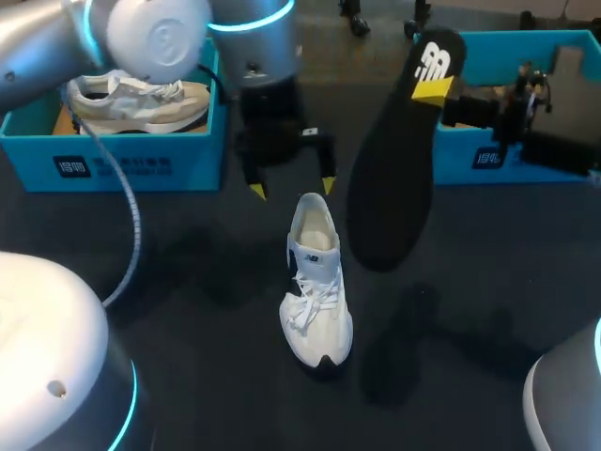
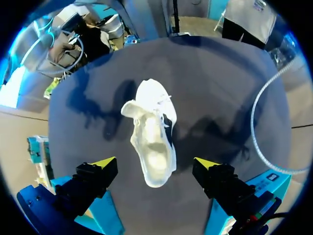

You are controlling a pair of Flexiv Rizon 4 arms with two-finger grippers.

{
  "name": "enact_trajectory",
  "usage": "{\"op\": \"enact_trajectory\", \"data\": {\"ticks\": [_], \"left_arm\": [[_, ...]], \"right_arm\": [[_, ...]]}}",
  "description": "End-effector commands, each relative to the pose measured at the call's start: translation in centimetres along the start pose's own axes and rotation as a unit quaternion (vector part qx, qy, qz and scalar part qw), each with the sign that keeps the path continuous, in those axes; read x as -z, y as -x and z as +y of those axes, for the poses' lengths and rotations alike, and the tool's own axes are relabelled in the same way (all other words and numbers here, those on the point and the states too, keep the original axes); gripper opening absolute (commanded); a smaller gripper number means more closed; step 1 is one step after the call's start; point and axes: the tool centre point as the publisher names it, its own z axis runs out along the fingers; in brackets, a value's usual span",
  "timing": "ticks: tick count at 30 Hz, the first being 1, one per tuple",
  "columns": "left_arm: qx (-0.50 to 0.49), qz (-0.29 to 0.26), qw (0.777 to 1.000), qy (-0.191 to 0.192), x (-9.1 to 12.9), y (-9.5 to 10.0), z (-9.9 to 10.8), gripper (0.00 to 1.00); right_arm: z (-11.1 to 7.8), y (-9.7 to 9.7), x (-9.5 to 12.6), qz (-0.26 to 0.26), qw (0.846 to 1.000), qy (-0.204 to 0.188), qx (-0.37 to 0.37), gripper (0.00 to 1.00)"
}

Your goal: Take the shoe out of the shoebox, open the shoe tongue, remove and reinsert the insole, then place the shoe into the shoebox

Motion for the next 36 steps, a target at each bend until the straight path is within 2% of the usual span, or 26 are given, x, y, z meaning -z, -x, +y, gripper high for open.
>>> {"op": "enact_trajectory", "data": {"ticks": [1,11,18,26,30,32,34,36], "left_arm": [[-0.011,-0.18,0.983,0.019,1.0,-1.6,-1.7,1.0],[-0.026,-0.269,0.962,0.034,2.8,-2.8,-3.2,1.0],[-0.041,-0.303,0.951,0.039,3.7,-3.4,-4.1,1.0],[-0.057,-0.37,0.925,0.062,5.7,-5.0,-5.2,1.0],[-0.07,-0.387,0.916,0.072,6.4,-5.7,-5.9,1.0],[-0.086,-0.401,0.91,0.059,6.7,-6.4,-6.1,1.0],[-0.096,-0.398,0.911,0.055,6.8,-6.6,-6.1,1.0],[-0.087,-0.377,0.92,0.057,7.0,-7.1,-6.0,1.0]], "right_arm": [[0.6,1.2,-1.5,-0.012,0.999,-0.003,-0.031,0.0],[2.0,2.5,-3.1,-0.02,0.997,-0.033,-0.072,0.0],[2.3,3.0,-3.6,-0.031,0.994,-0.032,-0.095,0.0],[2.3,3.0,-3.6,-0.031,0.994,-0.032,-0.095,0.0],[2.3,3.0,-3.6,-0.031,0.994,-0.032,-0.095,0.0],[2.3,3.0,-3.6,-0.031,0.994,-0.032,-0.095,0.0],[2.3,3.0,-3.6,-0.031,0.994,-0.032,-0.095,0.0],[2.2,3.3,-3.7,-0.033,0.994,-0.031,-0.1,0.0]]}}
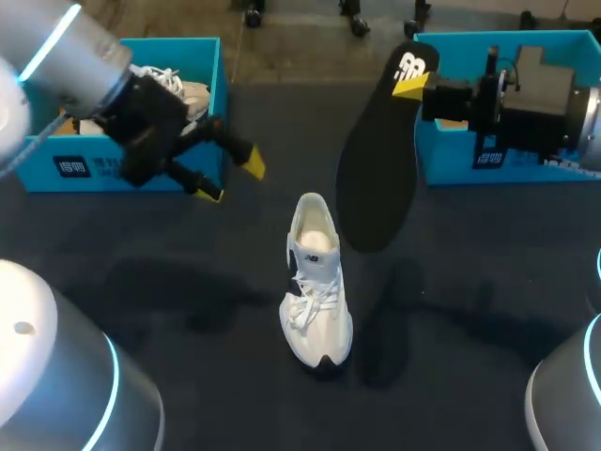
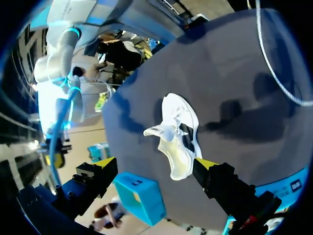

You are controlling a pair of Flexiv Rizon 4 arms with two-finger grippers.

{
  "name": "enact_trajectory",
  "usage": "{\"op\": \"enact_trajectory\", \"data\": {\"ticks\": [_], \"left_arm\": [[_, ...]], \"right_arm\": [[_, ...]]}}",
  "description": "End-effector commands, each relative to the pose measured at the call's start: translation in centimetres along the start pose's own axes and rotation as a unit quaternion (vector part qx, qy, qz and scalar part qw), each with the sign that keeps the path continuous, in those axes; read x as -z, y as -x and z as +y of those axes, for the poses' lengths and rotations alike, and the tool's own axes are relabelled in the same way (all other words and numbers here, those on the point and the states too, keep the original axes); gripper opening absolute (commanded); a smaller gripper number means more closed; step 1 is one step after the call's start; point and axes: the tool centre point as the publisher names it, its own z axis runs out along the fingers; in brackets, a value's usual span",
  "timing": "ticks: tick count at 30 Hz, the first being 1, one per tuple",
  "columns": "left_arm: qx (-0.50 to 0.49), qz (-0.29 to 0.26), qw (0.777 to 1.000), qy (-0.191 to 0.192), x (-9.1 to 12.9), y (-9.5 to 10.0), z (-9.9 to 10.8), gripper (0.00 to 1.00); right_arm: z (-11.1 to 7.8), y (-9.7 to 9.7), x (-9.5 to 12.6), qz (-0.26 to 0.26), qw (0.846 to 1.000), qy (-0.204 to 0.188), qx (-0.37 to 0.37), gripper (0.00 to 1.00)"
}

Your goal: Take the shoe out of the shoebox, open the shoe tongue, remove and reinsert the insole, then place the shoe into the shoebox

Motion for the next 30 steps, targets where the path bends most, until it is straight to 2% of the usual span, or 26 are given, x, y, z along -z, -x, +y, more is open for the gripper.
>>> {"op": "enact_trajectory", "data": {"ticks": [1,9,24,30], "left_arm": [[0.005,-0.097,0.995,0.018,0.8,-1.1,-0.7,1.0],[0.005,-0.097,0.995,0.018,0.8,-1.1,-0.7,1.0],[0.005,-0.097,0.995,0.018,0.8,-1.1,-0.7,1.0],[0.005,-0.097,0.995,0.018,0.8,-1.1,-0.7,1.0]], "right_arm": [[0.0,0.6,-0.8,-0.005,1.0,0.004,-0.018,0.0],[1.1,2.2,-2.3,-0.027,0.998,-0.008,-0.051,0.0],[3.3,3.8,-5.4,-0.063,0.993,-0.068,-0.067,0.0],[3.6,4.8,-7.0,-0.059,0.993,-0.071,-0.079,0.0]]}}
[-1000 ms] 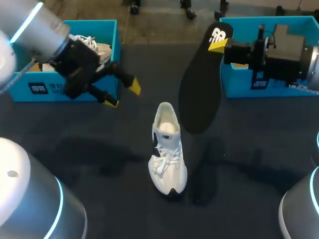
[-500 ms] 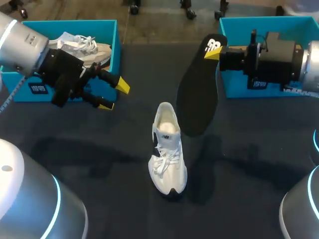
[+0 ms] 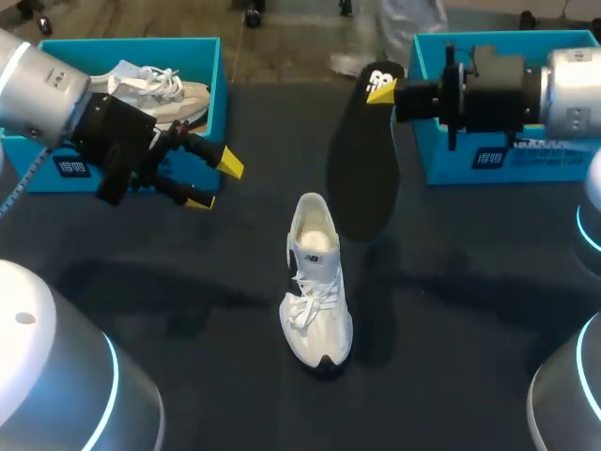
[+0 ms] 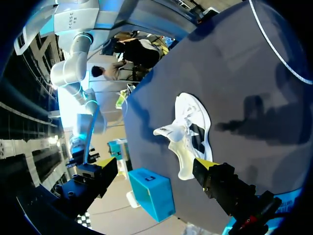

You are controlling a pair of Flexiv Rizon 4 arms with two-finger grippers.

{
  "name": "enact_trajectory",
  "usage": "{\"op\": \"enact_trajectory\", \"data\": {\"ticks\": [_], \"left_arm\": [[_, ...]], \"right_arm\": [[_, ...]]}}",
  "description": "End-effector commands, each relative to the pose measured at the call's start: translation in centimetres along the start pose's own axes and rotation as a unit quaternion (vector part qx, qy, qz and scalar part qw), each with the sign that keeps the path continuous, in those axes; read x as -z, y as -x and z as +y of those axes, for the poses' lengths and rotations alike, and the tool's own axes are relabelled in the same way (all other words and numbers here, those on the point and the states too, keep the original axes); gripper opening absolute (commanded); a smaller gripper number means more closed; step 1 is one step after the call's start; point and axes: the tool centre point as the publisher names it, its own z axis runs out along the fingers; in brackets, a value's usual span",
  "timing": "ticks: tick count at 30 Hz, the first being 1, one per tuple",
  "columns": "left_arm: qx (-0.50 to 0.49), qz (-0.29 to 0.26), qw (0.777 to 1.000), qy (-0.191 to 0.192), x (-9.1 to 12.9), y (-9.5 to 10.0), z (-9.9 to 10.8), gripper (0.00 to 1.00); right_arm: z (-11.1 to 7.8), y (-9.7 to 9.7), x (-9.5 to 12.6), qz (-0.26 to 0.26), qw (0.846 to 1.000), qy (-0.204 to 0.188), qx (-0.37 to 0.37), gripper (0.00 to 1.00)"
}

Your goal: Take the shoe out of the shoebox, open the shoe tongue, remove and reinsert the insole, then place the shoe into the shoebox

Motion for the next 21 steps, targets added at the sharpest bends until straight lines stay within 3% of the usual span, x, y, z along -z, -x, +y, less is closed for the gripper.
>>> {"op": "enact_trajectory", "data": {"ticks": [1,5,14,21], "left_arm": [[-0.001,0.0,1.0,0.001,-0.1,0.0,0.0,1.0],[-0.001,0.0,1.0,0.001,-0.1,0.0,0.0,1.0],[0.026,-0.092,0.995,0.04,-0.4,2.3,1.6,1.0],[0.038,-0.126,0.989,0.063,-0.9,3.1,2.6,1.0]], "right_arm": [[1.0,0.1,-2.8,0.002,1.0,-0.005,-0.007,0.0],[1.3,0.4,-4.0,0.011,1.0,-0.007,-0.015,0.0],[1.8,1.1,-5.4,0.02,0.998,-0.024,-0.047,0.0],[2.0,1.7,-6.0,0.02,0.996,-0.027,-0.081,0.0]]}}
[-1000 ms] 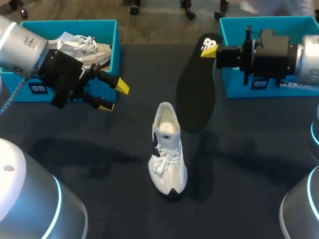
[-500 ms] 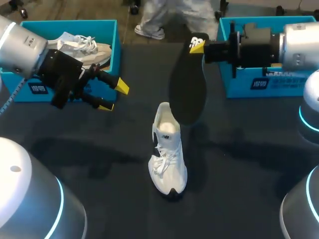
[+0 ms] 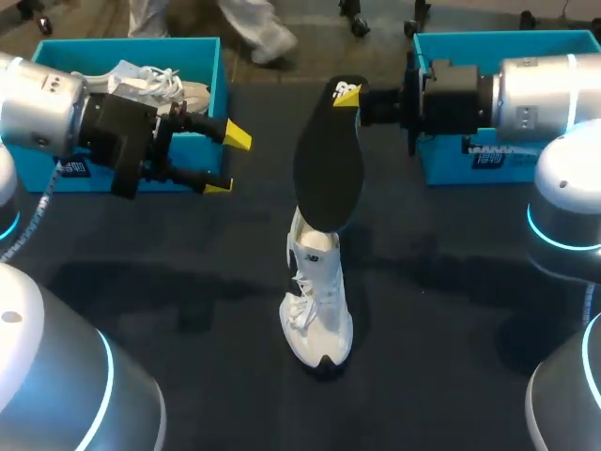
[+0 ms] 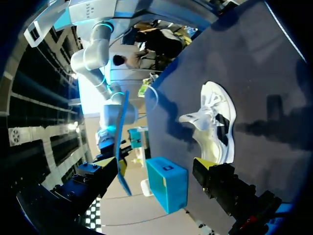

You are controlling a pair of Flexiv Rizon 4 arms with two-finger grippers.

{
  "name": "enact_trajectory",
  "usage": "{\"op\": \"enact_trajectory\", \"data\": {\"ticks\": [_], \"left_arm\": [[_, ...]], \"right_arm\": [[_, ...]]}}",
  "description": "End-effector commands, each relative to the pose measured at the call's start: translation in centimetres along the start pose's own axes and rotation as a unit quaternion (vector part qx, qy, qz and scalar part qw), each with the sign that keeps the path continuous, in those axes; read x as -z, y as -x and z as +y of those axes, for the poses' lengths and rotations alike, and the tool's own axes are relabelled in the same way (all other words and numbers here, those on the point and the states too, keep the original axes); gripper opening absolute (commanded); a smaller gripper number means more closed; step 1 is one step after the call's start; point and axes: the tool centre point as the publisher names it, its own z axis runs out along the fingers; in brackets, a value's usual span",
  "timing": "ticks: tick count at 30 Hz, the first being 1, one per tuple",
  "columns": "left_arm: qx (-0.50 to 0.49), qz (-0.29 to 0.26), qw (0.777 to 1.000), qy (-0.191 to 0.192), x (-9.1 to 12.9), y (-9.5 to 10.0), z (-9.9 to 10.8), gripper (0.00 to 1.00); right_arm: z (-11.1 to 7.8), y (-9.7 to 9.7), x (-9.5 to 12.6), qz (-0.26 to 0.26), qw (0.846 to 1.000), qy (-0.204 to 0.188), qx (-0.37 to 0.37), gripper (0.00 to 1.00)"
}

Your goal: Take the shoe out of the shoebox, open the shoe tongue, remove and reinsert the insole, then place the shoe into the shoebox

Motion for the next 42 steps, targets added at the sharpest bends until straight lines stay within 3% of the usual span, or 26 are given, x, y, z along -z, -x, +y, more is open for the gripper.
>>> {"op": "enact_trajectory", "data": {"ticks": [1,24,32,33,34,35,36,41,42], "left_arm": [[0.005,-0.025,1.0,0.019,-1.0,0.0,0.2,1.0],[0.015,-0.162,0.986,0.037,-5.5,3.4,1.7,1.0],[0.008,-0.184,0.982,0.029,-7.3,4.8,2.1,0.75],[0.009,-0.187,0.982,0.028,-7.5,4.9,2.1,0.64],[0.009,-0.187,0.982,0.028,-7.5,4.9,2.1,0.64],[0.007,-0.192,0.981,0.027,-7.8,5.2,2.2,0.47],[0.006,-0.194,0.981,0.026,-7.9,5.3,2.2,0.41],[0.003,-0.198,0.98,0.027,-8.2,5.4,2.4,0.25],[0.002,-0.198,0.98,0.027,-8.3,5.4,2.5,0.18]], "right_arm": [[0.3,0.1,-1.1,-0.002,1.0,0.003,-0.011,0.0],[1.7,0.5,-3.8,-0.01,0.999,-0.025,-0.043,0.0],[1.9,0.5,-4.4,-0.007,0.999,-0.031,-0.041,0.0],[1.9,0.5,-4.4,-0.007,0.999,-0.031,-0.041,0.0],[1.9,0.5,-4.4,-0.007,0.999,-0.031,-0.041,0.0],[1.9,0.6,-4.4,-0.007,0.999,-0.032,-0.041,0.0],[1.8,0.6,-4.5,-0.006,0.999,-0.032,-0.041,0.0],[1.6,0.7,-4.3,-0.004,0.999,-0.029,-0.041,0.0],[1.5,0.8,-4.2,-0.004,0.999,-0.029,-0.041,0.0]]}}
